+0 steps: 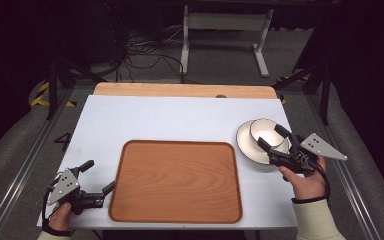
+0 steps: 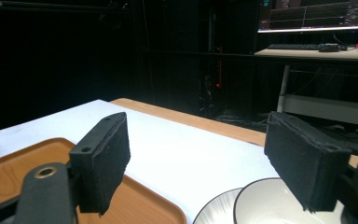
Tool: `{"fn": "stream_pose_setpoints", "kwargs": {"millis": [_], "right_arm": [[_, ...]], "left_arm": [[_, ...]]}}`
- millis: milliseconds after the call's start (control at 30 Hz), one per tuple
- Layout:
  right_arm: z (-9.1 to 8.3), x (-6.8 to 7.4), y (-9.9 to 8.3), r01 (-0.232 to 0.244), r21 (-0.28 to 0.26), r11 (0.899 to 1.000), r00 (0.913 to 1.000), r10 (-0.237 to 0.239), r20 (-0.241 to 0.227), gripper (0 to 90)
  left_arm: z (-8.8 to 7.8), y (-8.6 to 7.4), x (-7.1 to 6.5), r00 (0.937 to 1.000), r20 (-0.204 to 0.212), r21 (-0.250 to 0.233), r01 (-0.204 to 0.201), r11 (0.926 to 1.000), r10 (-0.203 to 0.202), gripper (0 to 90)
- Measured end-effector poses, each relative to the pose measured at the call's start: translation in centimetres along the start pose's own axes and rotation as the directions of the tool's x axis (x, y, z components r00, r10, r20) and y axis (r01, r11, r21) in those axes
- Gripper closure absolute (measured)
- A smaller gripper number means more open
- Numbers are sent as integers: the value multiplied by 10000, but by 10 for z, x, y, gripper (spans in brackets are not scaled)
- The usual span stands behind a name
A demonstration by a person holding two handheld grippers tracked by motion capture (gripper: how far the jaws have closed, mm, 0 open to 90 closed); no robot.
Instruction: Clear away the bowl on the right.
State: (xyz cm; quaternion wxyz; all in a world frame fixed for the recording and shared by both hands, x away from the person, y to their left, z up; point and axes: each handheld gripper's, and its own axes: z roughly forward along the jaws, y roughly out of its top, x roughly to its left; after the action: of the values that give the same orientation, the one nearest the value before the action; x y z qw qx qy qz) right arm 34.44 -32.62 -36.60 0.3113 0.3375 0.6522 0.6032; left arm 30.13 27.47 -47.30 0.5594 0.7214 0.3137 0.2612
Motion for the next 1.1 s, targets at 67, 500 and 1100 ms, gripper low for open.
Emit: {"fn": "stream_pose_setpoints", "kwargs": {"millis": [67,500,1100], "right_arm": [[1,-1,1,17,29,10000,10000,-17,23,225],[11,-20,9,-89,275,9996,9997,82,239,243],[26,-59,16,-300,661,9974,9963,246,818,267]], "left_arm": [[0,0,0,10000,6,5,-30,10000,30,2],[0,0,0,10000,21,58,-38,10000,38,2],[0,0,0,10000,16,55,-34,10000,34,2]]}}
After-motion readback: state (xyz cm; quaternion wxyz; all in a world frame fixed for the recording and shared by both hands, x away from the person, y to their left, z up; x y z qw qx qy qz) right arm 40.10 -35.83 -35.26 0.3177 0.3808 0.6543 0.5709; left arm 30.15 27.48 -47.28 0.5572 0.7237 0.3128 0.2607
